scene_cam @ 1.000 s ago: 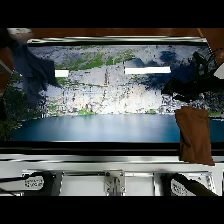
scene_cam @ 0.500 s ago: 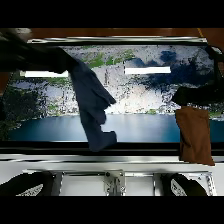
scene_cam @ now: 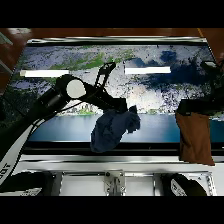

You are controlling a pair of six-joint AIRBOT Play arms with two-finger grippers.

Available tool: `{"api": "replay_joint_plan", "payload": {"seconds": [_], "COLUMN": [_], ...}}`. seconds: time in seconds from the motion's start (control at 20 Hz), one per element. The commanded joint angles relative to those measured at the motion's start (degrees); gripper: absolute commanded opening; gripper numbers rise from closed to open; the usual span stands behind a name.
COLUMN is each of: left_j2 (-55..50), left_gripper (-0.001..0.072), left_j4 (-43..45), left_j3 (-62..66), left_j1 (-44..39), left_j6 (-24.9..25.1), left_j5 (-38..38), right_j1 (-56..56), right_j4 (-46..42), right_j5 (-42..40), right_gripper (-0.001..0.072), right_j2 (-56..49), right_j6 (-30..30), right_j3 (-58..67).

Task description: Fold the shirts.

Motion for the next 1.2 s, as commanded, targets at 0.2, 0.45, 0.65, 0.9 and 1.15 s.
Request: {"api": "replay_joint_plan", "payload": {"seconds": [0.2, 0.45, 0.65, 0.9, 1.15], "left_j2": [10.4, 22.1, 22.5, 17.5, 9.6], "left_gripper": [0.0716, 0.0716, 0.0716, 0.0714, 0.0714], "left_j4": [-1.8, -8.1, -15.2, -26.9, -35.5], "left_j3": [-11.0, -45.7, -59.1, -61.1, -61.1], "left_j1": [24.7, 28.3, 27.2, 23.5, 15.4], "left_j6": [7.8, 8.9, 10.6, 16.8, 19.4], "left_j5": [-20.1, -11.6, -1.7, 6.8, 15.0], "right_j1": [-12.5, -12.3, -11.4, -9.0, -4.4], "right_j4": [16.7, 21.2, 21.9, 21.9, 21.6], "right_j5": [-1.3, -1.9, -4.3, -4.2, -4.4], "right_gripper": [0.0687, 0.0688, 0.0688, 0.0688, 0.0689], "right_j2": [-5.6, -12.9, -17.2, -21.2, -23.8], "right_j6": [-2.6, -4.7, -4.9, -5.1, -5.1], "right_j3": [-5.8, -10.0, -10.8, -10.8, -10.9]}}
